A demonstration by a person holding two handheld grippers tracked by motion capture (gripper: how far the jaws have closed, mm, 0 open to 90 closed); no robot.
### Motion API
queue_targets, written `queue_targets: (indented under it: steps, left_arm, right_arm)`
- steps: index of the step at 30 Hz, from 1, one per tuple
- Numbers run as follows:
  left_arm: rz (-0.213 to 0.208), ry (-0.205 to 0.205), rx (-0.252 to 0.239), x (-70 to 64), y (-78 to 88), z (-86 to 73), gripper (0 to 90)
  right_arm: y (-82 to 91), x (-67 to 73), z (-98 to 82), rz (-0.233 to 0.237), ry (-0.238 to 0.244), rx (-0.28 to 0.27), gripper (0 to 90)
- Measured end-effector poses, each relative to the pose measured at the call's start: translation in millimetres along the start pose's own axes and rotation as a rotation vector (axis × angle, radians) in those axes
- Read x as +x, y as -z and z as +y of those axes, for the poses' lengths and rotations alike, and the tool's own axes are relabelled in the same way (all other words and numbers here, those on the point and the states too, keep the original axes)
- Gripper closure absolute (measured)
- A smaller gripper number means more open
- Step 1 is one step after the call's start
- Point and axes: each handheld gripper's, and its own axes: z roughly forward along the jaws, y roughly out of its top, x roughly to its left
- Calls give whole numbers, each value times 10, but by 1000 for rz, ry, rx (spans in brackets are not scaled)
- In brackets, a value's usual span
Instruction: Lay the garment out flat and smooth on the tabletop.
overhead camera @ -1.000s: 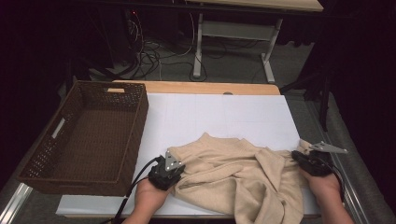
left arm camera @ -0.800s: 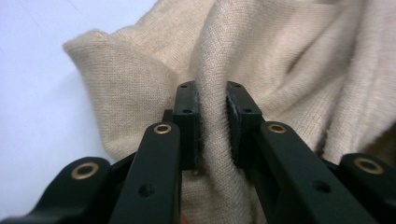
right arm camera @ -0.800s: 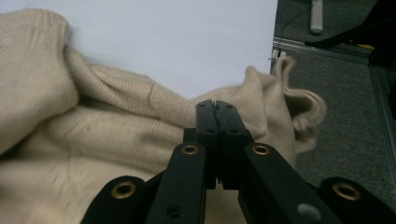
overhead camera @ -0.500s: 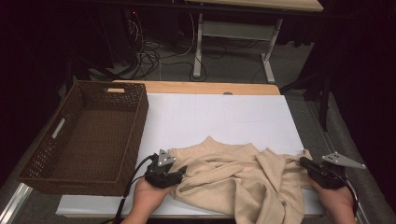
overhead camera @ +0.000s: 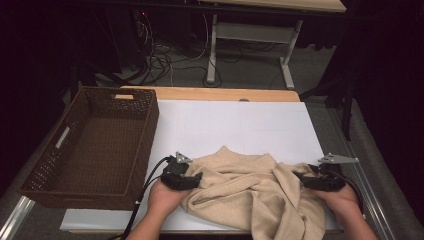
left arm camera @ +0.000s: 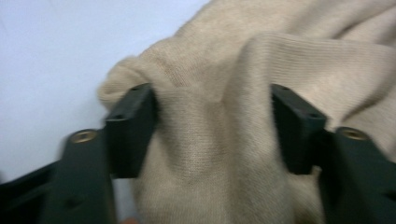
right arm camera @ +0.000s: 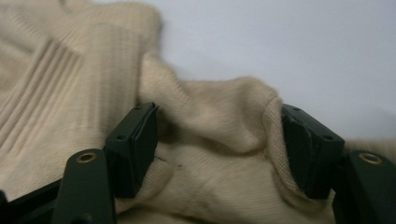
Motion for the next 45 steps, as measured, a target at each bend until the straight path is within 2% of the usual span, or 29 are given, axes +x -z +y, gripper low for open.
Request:
queue_targets:
  steps: [2, 3, 4, 5, 7, 8, 9, 12, 16, 18, 19, 21, 23, 26, 28, 29, 30, 32, 34, 35, 36, 38, 39, 40, 41, 43, 44, 45]
  left_arm:
    - [-12, -17, -6, -26, 4, -7, 542]
    - [-11, -25, -9, -41, 9, -11, 579]
    - [-9, -36, -13, -54, 16, -17, 611]
    - [-9, -45, -20, -62, 30, -21, 633]
    - [-17, -54, -39, -59, 66, -15, 674]
    - [-17, -54, -39, -59, 66, -15, 729]
    - [-18, -52, -54, -55, 94, 11, 729]
    - [21, -106, -67, -93, 127, 90, 751]
    - [62, -140, -163, -118, 299, 292, 755]
    - [55, -149, -192, -137, 372, 362, 755]
    - [56, -161, -196, -159, 381, 364, 754]
    - [70, -191, -171, -193, 330, 327, 755]
    - [76, -184, -145, -158, 220, 286, 755]
    - [74, -138, -149, -39, 104, 353, 756]
    - [106, -151, -164, 32, 71, 542, 758]
    - [122, -158, -182, 64, 81, 662, 759]
    - [122, -158, -182, 64, 81, 662, 761]
    - [191, -164, -259, 153, 163, 987, 767]
    - [231, -148, -310, 267, 222, 1277, 767]
    - [242, -147, -303, 339, 206, 1437, 767]
    - [260, -179, -312, 405, 155, 1553, 766]
    - [283, -140, -285, 490, -19, 1674, 765]
    - [276, -101, -243, 535, -141, 1693, 757]
    - [257, -64, -179, 576, -280, 1674, 733]
    - [246, -35, -144, 573, -365, 1626, 681]
    - [212, -5, -123, 522, -447, 1487, 567]
    - [212, -5, -123, 522, -447, 1487, 550]
    - [184, -7, -136, 479, -453, 1393, 525]
  right_arm:
    - [-35, 69, -11, 2, 30, -2, 510]
    - [-43, 93, -8, -3, 35, 0, 591]
    - [-49, 107, -1, -13, 47, -1, 719]
    - [-52, 122, 3, -29, 56, 1, 786]
    - [-42, 137, 3, -44, 64, -16, 821]
    - [-42, 137, 3, -44, 64, -16, 821]
    - [-29, 142, 2, -57, 67, -31, 824]
    - [81, 135, 43, -92, 41, -109, 825]
    - [268, 95, 177, -133, 19, -204, 825]
    - [353, 73, 238, -143, 8, -235, 825]
    - [386, 62, 252, -140, -3, -247, 825]
    - [415, 49, 240, -134, -20, -264, 824]
    - [378, 34, 200, -131, -32, -264, 824]
    - [232, -32, 225, -144, -45, -245, 826]
    - [127, -115, 346, -151, -63, -234, 829]
    - [87, -175, 474, -168, -66, -241, 834]
    - [87, -175, 474, -168, -66, -241, 834]
    - [83, -284, 796, -219, -67, -261, 837]
    - [134, -384, 1121, -275, -61, -294, 838]
    - [162, -442, 1265, -285, -68, -317, 838]
    - [184, -503, 1421, -315, -62, -334, 837]
    - [182, -593, 1592, -352, -64, -361, 823]
    - [144, -650, 1631, -356, -81, -353, 763]
    - [83, -710, 1631, -347, -107, -332, 652]
    - [7, -764, 1590, -345, -126, -297, 578]
    - [-58, -792, 1470, -343, -146, -271, 513]
    - [-58, -792, 1470, -343, -146, -271, 513]
    - [-49, -786, 1324, -329, -159, -267, 494]
